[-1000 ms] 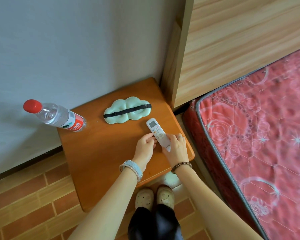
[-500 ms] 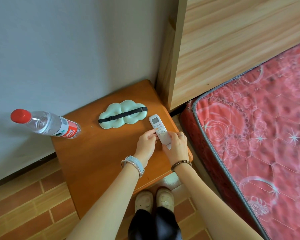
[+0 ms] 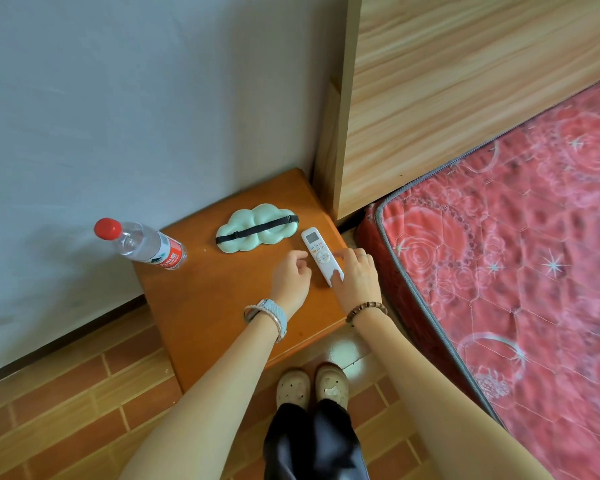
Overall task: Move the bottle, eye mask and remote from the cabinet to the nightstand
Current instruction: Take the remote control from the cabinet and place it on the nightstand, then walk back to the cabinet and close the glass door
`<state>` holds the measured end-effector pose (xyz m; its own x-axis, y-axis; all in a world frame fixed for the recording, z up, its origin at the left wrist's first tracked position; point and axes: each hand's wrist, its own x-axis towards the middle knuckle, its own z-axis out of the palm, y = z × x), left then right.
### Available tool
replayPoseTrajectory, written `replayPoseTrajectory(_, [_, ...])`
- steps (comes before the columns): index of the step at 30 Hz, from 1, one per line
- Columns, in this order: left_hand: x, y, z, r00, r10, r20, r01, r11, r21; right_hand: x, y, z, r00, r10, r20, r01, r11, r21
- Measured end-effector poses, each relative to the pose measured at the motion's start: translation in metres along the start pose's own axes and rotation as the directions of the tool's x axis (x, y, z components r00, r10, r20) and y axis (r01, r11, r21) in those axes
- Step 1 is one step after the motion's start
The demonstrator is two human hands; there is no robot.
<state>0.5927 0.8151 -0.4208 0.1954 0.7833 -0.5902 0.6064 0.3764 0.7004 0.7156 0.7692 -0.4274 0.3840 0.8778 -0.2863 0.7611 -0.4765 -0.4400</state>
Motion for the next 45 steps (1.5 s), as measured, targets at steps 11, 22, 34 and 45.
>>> replayPoseTrajectory(11, [-0.119, 0.037, -0.071, 0.955, 0.285, -0.085, -0.213, 0.855, 0.474, -0.082, -0.039, -0.105, 0.994, -0.088, -0.072, 0.082, 0.993, -0.088])
replayPoseTrajectory(22, [-0.22, 0.032, -0.111, 0.896, 0.417, -0.152, -0.192, 0.673, 0.714, -0.16, -0.05, -0.173, 0.974, -0.225, -0.034, 0.217, 0.963, -0.16])
replayPoseTrajectory(34, [-0.226, 0.059, -0.138, 0.834, 0.546, -0.078, -0.336, 0.615, 0.713, -0.195, -0.057, -0.209, 0.991, -0.08, -0.11, 0.063, 0.986, -0.152])
replayPoseTrajectory(45, [-0.213, 0.119, -0.152, 0.64, 0.711, 0.291, -0.638, 0.28, 0.718, -0.266, -0.062, -0.219, 0.911, 0.262, -0.318, -0.281, 0.96, -0.015])
